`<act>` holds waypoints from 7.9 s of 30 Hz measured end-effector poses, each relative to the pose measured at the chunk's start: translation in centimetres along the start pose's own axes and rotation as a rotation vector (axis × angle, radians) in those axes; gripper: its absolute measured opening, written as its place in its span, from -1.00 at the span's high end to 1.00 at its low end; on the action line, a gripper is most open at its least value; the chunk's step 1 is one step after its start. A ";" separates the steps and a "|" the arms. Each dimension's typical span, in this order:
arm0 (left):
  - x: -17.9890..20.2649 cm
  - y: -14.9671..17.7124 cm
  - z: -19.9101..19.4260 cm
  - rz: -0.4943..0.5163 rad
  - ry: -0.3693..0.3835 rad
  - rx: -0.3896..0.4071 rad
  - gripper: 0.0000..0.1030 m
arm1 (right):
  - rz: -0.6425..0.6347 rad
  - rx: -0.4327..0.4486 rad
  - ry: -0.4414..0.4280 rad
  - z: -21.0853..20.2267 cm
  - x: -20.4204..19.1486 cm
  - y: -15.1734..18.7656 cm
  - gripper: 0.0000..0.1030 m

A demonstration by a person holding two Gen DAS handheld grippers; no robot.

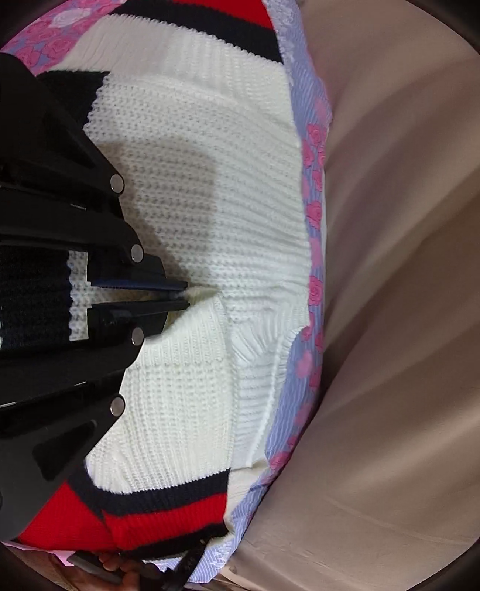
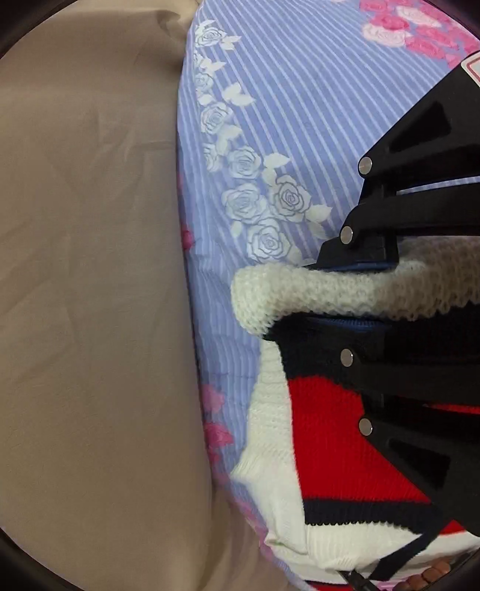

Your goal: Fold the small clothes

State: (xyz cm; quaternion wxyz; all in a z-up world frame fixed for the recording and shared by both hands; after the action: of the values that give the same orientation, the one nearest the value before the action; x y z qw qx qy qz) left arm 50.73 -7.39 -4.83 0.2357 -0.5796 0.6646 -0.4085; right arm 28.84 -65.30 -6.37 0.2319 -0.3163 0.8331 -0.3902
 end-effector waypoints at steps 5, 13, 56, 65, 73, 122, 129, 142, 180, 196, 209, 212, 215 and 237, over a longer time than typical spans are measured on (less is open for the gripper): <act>-0.4 -0.1 -1.7 0.003 0.018 0.022 0.93 | 0.009 0.129 -0.102 -9.4 -0.8 0.1 0.56; -0.7 1.3 -2.5 0.021 -0.019 0.014 0.93 | -0.144 -0.007 -0.050 -9.6 -1.5 6.2 0.82; -28.0 -9.0 -20.9 -0.326 -0.134 0.358 0.87 | -0.223 -0.071 -0.223 -15.6 -14.0 16.2 0.04; 1.3 -8.9 -20.8 0.039 0.181 0.314 0.87 | -0.194 -0.067 -0.240 -15.7 -13.9 16.1 0.00; 11.3 1.2 -9.5 0.064 0.209 0.074 0.86 | -0.171 -0.071 -0.263 -15.7 -13.9 16.0 -0.07; -8.1 6.0 -10.9 -0.597 0.097 -0.058 -0.20 | 0.139 -0.074 -0.230 -4.2 -11.7 6.0 -0.10; -9.5 3.1 -11.2 -0.564 0.030 0.053 0.85 | 0.070 0.154 -0.364 -10.2 -15.2 -0.5 0.86; -10.0 5.2 -9.2 -0.417 -0.103 0.062 0.86 | 0.016 -0.026 -0.184 -3.9 -10.5 4.4 0.91; -10.0 6.6 -10.3 -0.413 -0.068 0.117 0.85 | -0.394 0.035 -0.581 -9.9 -36.6 3.8 -0.21; -10.8 7.0 -10.2 -0.433 -0.061 0.130 0.87 | -0.513 -0.072 -0.488 0.0 -44.9 7.4 0.86; -10.6 6.8 -9.7 -0.421 -0.068 0.124 0.87 | -0.126 0.071 -0.101 -8.9 -14.4 3.9 0.00; -10.2 6.8 -9.6 -0.406 -0.081 0.125 0.87 | -0.071 0.010 -0.019 -9.0 -8.2 6.6 -0.03; -9.6 6.7 -9.7 -0.399 -0.082 0.127 0.87 | -0.011 -0.022 -0.056 -8.4 -7.1 8.3 -0.03; -6.9 5.7 -9.7 -0.312 -0.147 0.114 0.84 | 0.032 -0.018 -0.119 -7.5 -5.3 8.7 0.97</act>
State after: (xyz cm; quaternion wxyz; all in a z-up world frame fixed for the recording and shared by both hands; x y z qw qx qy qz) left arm 41.30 1.84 -5.14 0.2501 -0.6895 0.5233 -0.4339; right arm 24.75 -53.45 -8.09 0.2843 -0.3275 0.8263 -0.3593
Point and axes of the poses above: each gripper's, at about its wrist camera, not at the fingertips, and z roughly the way its jaws point, x to its right, y to its underside, the point moved 9 cm from there along z, roughly the way its jaws point, and after that the axes turned 12 degrees about x, right-handed, at the moved point
